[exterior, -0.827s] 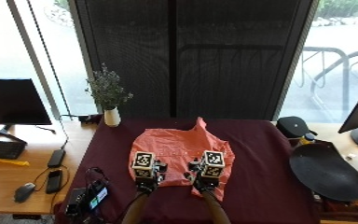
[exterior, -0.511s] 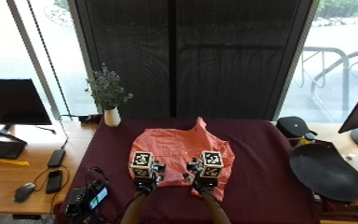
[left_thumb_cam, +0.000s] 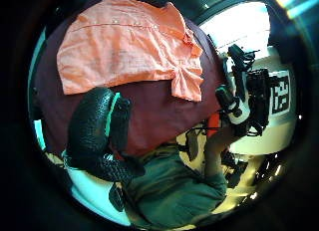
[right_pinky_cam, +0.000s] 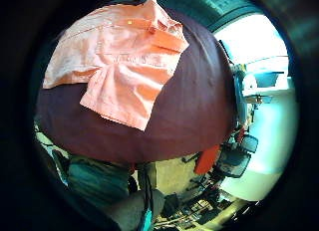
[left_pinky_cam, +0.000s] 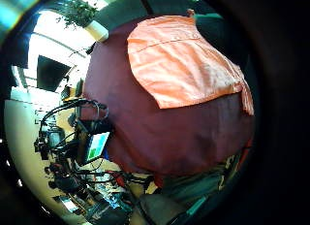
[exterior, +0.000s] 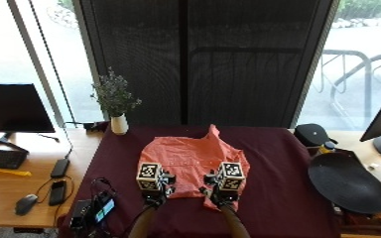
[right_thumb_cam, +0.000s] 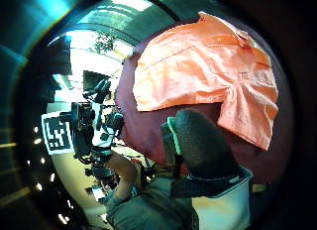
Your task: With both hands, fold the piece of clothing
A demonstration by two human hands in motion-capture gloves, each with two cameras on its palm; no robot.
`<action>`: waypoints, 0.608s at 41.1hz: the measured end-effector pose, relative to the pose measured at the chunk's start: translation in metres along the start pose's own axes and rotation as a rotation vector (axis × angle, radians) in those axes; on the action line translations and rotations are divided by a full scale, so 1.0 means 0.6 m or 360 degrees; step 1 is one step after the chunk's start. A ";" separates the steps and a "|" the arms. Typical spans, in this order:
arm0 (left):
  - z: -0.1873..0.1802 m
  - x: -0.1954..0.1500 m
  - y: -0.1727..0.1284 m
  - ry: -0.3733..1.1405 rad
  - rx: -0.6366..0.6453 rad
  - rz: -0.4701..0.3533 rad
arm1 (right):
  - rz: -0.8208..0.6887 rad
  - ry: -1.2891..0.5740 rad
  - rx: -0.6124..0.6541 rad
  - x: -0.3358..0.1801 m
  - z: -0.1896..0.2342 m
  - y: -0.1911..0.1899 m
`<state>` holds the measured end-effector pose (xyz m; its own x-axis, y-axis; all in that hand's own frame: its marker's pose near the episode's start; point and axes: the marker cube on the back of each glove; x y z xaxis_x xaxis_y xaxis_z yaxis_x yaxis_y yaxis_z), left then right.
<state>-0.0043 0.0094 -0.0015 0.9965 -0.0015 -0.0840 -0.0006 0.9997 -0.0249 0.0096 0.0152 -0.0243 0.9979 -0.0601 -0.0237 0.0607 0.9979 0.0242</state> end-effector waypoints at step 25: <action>0.136 -0.031 -0.016 0.0015 -0.0321 -0.0109 | 0.0297 0.0044 -0.0284 0.153 0.150 -0.003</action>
<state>-0.0162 0.0021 0.0818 0.9939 -0.0703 -0.0845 0.0492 0.9719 -0.2300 0.1030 0.0055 0.0635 0.9903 0.1239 -0.0630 -0.1320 0.9805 -0.1456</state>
